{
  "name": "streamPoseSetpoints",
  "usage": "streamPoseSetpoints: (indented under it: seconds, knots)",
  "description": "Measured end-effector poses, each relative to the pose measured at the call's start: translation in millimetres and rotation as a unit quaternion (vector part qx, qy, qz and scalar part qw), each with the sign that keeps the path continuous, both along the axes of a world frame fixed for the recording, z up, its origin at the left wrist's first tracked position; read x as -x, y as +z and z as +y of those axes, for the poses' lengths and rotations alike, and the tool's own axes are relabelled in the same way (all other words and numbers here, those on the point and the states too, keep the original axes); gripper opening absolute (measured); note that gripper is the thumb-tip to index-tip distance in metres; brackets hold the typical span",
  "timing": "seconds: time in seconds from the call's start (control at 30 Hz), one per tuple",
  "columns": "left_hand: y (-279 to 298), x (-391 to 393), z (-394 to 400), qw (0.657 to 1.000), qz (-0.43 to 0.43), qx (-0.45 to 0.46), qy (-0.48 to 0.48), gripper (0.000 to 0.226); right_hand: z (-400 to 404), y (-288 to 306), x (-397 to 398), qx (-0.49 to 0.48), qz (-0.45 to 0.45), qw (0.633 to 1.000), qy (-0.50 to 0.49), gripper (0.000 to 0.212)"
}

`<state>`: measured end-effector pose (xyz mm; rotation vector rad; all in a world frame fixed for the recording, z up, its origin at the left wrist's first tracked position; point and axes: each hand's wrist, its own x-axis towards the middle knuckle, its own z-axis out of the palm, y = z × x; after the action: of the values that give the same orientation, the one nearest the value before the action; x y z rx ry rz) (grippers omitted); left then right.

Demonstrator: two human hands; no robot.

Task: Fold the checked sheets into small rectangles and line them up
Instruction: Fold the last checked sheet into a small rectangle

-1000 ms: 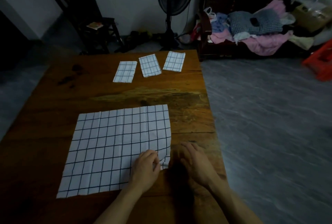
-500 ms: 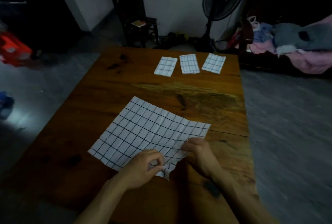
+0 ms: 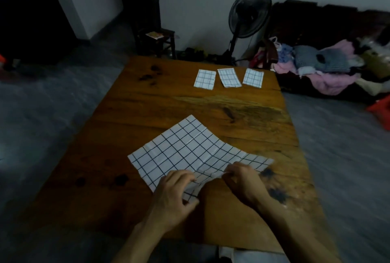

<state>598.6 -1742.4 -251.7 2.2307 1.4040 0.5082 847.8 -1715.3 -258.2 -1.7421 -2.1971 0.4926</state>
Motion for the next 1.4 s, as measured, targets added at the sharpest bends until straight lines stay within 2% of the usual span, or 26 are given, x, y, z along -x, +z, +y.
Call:
streamPoseSetpoints:
  seconds: [0.07, 0.13, 0.27, 0.37, 0.43, 0.53, 0.63, 0.73, 0.9, 1.03, 1.17, 1.4]
  knots:
    - [-8.1, 16.9, -8.5, 0.995, -0.082, -0.041, 0.025, 0.024, -16.8, 4.3, 15.3, -0.001, -0.010, 1.000, -0.010, 0.009]
    - [-8.2, 32.4, -14.6, 0.991, -0.120, -0.054, 0.024, 0.011, -34.6, 7.1, 25.2, -0.006, -0.011, 1.000, -0.019, 0.007]
    - [2.6, 57.8, -24.5, 0.982, -0.184, -0.039, 0.011, 0.006, -69.9, 6.1, 28.7, -0.007, -0.027, 0.999, -0.040, 0.008]
    - [7.8, 70.4, -34.5, 0.973, -0.230, 0.010, 0.008, 0.012, -88.7, -2.4, 21.1, 0.013, -0.049, 0.997, -0.052, 0.006]
    - [8.7, 77.0, -40.2, 0.972, -0.228, 0.055, 0.002, 0.020, -98.1, -8.6, 16.2, 0.033, -0.059, 0.995, -0.068, 0.008]
    - [12.8, 85.7, -49.9, 0.978, -0.180, 0.110, 0.001, 0.016, -106.9, -7.7, 11.3, 0.068, -0.051, 0.993, -0.079, 0.008]
    - [26.0, 94.9, -65.2, 0.988, -0.108, 0.106, 0.002, 0.013, -114.3, -0.1, 6.8, 0.075, -0.046, 0.994, -0.065, 0.009]
    - [37.2, 104.0, -83.0, 0.992, -0.088, 0.090, 0.026, 0.017, -120.7, 5.4, 3.4, 0.052, -0.030, 0.997, -0.052, 0.008]
    - [35.7, 124.7, -108.1, 0.989, -0.105, 0.037, 0.096, 0.018, -129.5, 6.6, 12.4, 0.071, 0.016, 0.997, -0.042, 0.010]
    - [35.0, 141.5, -114.9, 0.989, -0.092, 0.047, 0.108, 0.016, -136.0, 12.2, 28.4, 0.065, 0.088, 0.992, -0.059, 0.014]
    - [36.2, 155.7, -96.0, 0.988, -0.091, 0.036, 0.118, 0.014, -130.4, 26.6, 38.6, 0.065, 0.083, 0.991, -0.085, 0.009]
    - [34.9, 187.7, -38.2, 0.985, -0.141, 0.032, 0.096, 0.015, -96.8, 44.3, 68.3, 0.034, 0.094, 0.984, -0.150, 0.013]
